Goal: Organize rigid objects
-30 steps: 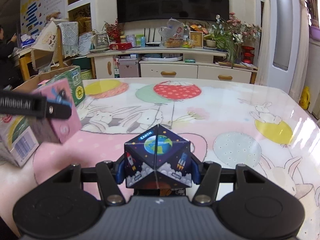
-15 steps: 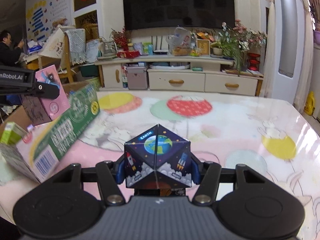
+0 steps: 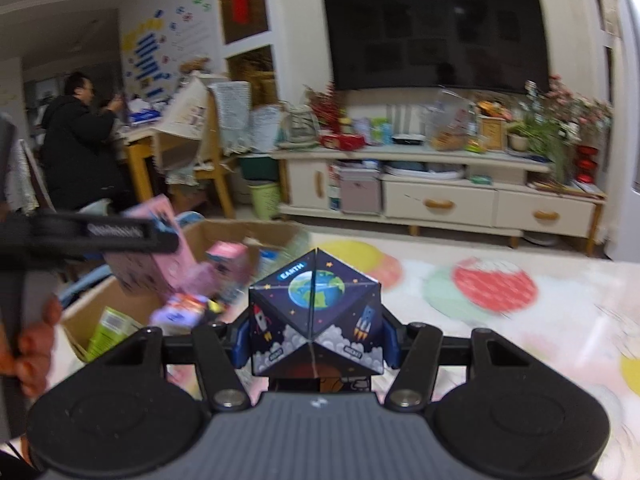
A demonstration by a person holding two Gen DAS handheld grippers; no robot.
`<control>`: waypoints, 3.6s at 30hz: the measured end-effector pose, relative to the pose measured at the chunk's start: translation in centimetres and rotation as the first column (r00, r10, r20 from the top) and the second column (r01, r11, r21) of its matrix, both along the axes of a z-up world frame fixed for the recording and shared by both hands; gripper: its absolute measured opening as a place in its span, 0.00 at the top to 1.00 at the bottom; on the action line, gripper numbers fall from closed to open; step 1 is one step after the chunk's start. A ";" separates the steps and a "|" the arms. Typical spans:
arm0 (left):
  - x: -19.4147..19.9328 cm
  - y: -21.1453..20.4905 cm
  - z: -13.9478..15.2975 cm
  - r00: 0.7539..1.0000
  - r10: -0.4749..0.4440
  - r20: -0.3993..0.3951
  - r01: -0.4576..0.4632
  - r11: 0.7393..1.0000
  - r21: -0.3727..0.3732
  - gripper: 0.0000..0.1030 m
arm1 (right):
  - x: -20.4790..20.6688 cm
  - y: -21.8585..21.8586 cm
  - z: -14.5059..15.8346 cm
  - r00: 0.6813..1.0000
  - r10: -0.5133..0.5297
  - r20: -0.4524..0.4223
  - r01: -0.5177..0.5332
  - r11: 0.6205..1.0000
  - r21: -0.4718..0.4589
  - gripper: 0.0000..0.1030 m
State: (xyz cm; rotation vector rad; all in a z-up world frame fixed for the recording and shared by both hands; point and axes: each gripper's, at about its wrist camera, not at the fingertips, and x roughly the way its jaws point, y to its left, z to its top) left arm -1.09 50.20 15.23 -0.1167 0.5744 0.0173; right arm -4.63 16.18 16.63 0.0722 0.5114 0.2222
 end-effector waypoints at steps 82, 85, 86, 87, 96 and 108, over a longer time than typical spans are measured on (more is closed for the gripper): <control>-13.3 -3.4 0.2 0.999 -0.021 0.032 0.016 0.989 0.145 0.00 | -7.7 4.2 -0.3 0.988 -0.147 0.039 0.149 0.987 -0.055 0.19; -14.3 -3.2 0.2 0.999 -0.020 0.040 0.013 0.987 0.159 0.00 | -8.8 4.6 -0.2 0.989 -0.140 0.051 0.143 0.987 -0.072 0.19; -14.7 -3.1 0.3 0.999 -0.019 0.043 0.012 0.987 0.161 0.00 | -9.1 4.8 -0.2 0.989 -0.138 0.056 0.142 0.987 -0.079 0.19; -14.8 -3.2 0.3 0.999 -0.019 0.046 0.011 0.987 0.161 0.00 | -9.4 5.0 -0.2 0.989 -0.136 0.062 0.141 0.986 -0.085 0.19; -16.0 -3.2 0.2 0.998 -0.016 0.063 0.005 0.986 0.169 0.00 | -11.5 5.9 0.2 0.988 -0.126 0.091 0.135 0.985 -0.103 0.19; -16.4 -4.1 -0.3 0.997 0.004 0.071 -0.016 0.986 0.169 0.00 | -12.5 6.4 0.4 0.986 -0.123 0.108 0.136 0.983 -0.123 0.19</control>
